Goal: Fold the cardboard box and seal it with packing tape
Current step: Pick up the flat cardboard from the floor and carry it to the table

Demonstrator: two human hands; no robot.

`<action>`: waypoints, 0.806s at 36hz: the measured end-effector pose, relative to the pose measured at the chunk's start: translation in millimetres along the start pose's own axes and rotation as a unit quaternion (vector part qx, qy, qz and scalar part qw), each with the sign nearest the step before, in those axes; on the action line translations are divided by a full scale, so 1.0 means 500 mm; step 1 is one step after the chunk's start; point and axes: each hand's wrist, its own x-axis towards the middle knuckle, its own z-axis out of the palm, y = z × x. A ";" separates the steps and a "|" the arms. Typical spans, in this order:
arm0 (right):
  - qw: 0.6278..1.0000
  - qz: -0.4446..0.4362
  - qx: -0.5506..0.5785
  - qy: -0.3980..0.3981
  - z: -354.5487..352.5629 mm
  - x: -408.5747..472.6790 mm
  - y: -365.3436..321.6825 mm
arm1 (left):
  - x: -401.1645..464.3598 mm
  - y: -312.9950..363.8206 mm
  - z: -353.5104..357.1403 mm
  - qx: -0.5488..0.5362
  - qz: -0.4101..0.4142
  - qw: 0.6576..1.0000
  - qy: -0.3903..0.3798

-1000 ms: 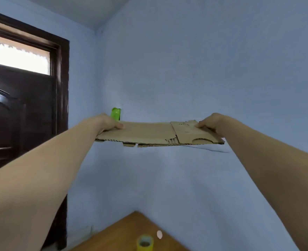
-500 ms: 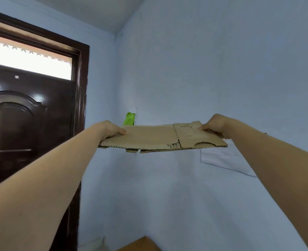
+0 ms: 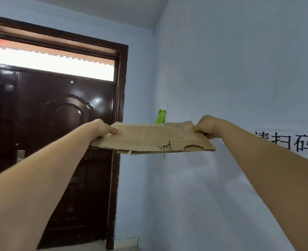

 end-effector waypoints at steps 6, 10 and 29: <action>0.999 -0.023 0.010 -0.039 0.008 0.102 0.042 | 0.038 -0.005 0.051 0.027 -0.043 0.998 0.035; 0.997 -0.040 0.010 -0.060 0.031 0.154 0.068 | 0.051 -0.026 0.077 0.040 -0.070 0.995 0.050; 0.981 0.016 0.061 -0.184 0.368 0.193 0.268 | 0.058 -0.338 0.196 0.049 -0.180 0.982 0.011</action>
